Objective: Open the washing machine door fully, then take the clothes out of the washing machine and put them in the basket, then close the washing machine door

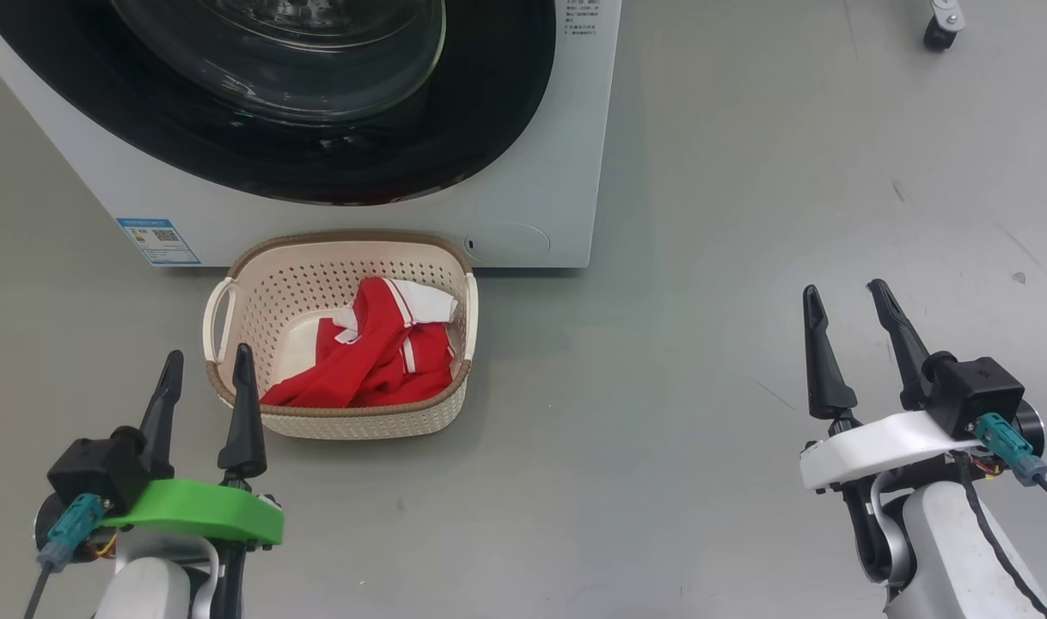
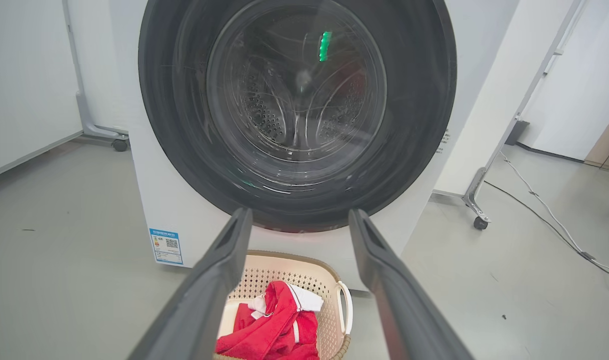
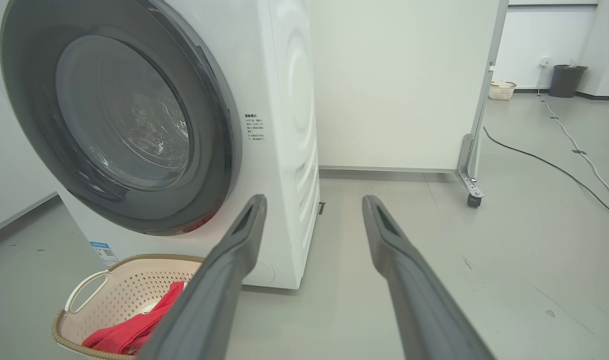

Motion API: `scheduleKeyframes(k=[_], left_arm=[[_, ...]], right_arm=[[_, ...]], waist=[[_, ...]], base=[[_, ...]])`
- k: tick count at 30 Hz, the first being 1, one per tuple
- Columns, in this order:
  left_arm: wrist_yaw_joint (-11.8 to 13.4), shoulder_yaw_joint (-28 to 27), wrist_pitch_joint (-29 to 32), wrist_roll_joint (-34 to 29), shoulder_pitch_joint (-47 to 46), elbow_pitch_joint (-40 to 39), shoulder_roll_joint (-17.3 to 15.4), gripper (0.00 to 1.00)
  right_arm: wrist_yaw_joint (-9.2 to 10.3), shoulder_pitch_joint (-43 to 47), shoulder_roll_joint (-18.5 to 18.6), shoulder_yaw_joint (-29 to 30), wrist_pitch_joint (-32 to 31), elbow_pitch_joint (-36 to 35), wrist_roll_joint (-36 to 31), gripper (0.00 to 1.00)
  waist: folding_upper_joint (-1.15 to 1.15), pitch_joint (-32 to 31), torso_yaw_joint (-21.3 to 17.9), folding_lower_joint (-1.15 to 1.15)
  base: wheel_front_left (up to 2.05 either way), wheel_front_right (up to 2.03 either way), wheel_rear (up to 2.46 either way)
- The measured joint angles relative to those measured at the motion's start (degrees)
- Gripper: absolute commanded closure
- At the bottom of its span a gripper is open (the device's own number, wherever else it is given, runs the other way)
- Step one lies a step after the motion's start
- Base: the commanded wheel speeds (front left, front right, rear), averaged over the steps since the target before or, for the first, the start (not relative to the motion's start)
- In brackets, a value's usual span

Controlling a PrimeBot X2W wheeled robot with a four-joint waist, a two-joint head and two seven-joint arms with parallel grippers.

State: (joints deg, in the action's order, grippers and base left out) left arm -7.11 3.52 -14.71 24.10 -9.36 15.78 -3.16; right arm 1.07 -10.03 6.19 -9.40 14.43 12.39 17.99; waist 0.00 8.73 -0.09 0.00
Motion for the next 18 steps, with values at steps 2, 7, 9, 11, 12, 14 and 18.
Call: scheduleKeyframes(k=[2,7,9,11,12,14,18], left_arm=[[0.0,0.0,0.0,-0.4,0.0,0.1,0.0,0.00],[0.0,0.0,0.0,-1.0,0.0,0.0,0.0,0.00],[0.0,0.0,0.0,-1.2,0.0,0.0,0.0,0.00],[0.0,-0.1,0.0,-1.1,0.0,0.0,0.0,0.00],[0.0,-0.1,0.0,-1.1,0.1,0.0,0.0,0.00],[0.0,-0.1,0.0,-0.9,0.1,0.0,0.0,0.00],[0.0,-0.4,0.0,-0.7,0.3,0.0,0.0,0.00]], right_arm=[[-0.05,0.0,-0.1,0.1,0.0,0.0,-0.1,0.00],[-0.44,0.1,-0.5,0.5,0.0,-0.3,-0.4,0.00],[-0.49,0.3,-0.5,0.6,0.0,-0.4,-0.5,0.00],[-0.53,0.7,-0.6,0.7,0.0,-0.4,-0.6,0.00],[-0.67,0.9,-0.6,0.8,0.0,-0.4,-0.7,0.00],[-0.98,1.2,-0.6,0.9,0.0,-0.4,-0.8,0.00],[-1.00,1.2,-0.7,1.1,0.0,-0.4,-1.0,0.00]], waist=[[0.00,-0.1,0.0,0.00],[0.00,-0.4,-0.1,0.00],[0.00,-0.5,-0.2,0.00],[0.00,-0.6,-0.2,0.00],[0.00,-0.6,-0.3,0.00],[0.00,-0.7,-0.4,0.00],[0.00,-0.9,-0.5,0.00]], base=[[0.00,0.00,0.00],[0.00,0.00,0.00],[0.00,0.00,0.00],[0.00,0.00,0.00],[0.00,0.00,0.00],[0.00,0.00,0.00],[0.00,0.00,0.00]])
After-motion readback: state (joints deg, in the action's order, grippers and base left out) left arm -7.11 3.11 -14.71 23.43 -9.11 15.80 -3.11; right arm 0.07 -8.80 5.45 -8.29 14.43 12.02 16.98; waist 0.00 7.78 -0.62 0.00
